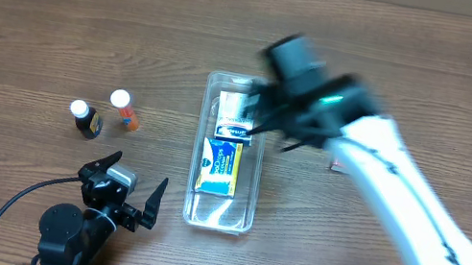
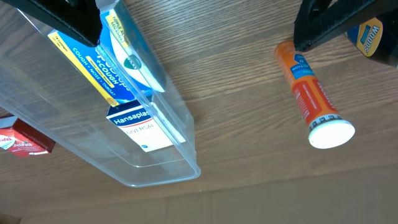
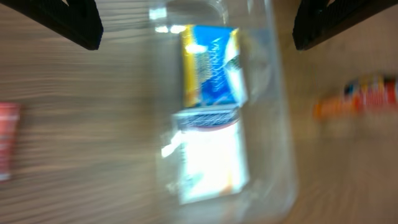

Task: Pack container
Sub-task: 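Place the blue-yellow box into the container beside the white box, then grasp the red Panadol box with the right gripper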

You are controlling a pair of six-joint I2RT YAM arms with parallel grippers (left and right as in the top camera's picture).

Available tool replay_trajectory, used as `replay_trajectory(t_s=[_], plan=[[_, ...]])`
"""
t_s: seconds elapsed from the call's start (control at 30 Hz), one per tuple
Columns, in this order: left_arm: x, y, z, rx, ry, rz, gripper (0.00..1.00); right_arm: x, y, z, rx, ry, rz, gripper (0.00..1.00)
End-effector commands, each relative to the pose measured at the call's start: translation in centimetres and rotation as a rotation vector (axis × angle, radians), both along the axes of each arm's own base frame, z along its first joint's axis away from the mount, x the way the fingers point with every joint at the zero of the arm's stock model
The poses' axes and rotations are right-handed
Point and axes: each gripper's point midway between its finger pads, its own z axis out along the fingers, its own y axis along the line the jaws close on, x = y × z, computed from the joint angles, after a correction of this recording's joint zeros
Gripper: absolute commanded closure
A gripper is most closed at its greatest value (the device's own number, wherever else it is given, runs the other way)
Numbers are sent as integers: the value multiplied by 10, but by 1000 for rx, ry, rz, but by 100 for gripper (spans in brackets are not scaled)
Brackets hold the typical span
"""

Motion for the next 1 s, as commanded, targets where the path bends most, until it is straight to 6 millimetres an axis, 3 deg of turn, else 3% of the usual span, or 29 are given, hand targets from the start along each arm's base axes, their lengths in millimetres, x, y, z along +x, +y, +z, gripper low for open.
replay_trajectory(t_s=[0.0, 0.03, 0.13, 0.2, 0.4, 0.53, 0.7, 0.87, 0.97], plan=[[0, 0, 1, 14, -15, -10, 0, 31, -90, 4, -85, -12, -101, 0], [0, 0, 1, 14, -15, -10, 0, 34, -105, -6, -105, 13, -107, 0], [0, 0, 1, 14, -15, -9, 0, 32, -143, -61, -167, 160, -106, 0], [0, 0, 1, 14, -15, -10, 0, 26, -156, -94, -197, 256, -92, 0], [0, 0, 1, 14, -15, -9, 0, 30, -177, -156, -286, 357, -3, 0], [0, 0, 1, 14, -15, -9, 0, 28, -185, -177, -284, 416, -15, 0], [0, 0, 1, 14, -15, -10, 0, 26, -173, -200, -222, 465, -9, 4], [0, 0, 1, 14, -15, -9, 0, 29, -174, -189, -224, 463, -34, 31], [0, 0, 1, 14, -15, -9, 0, 28, -165, -165, -214, 460, -15, 34]])
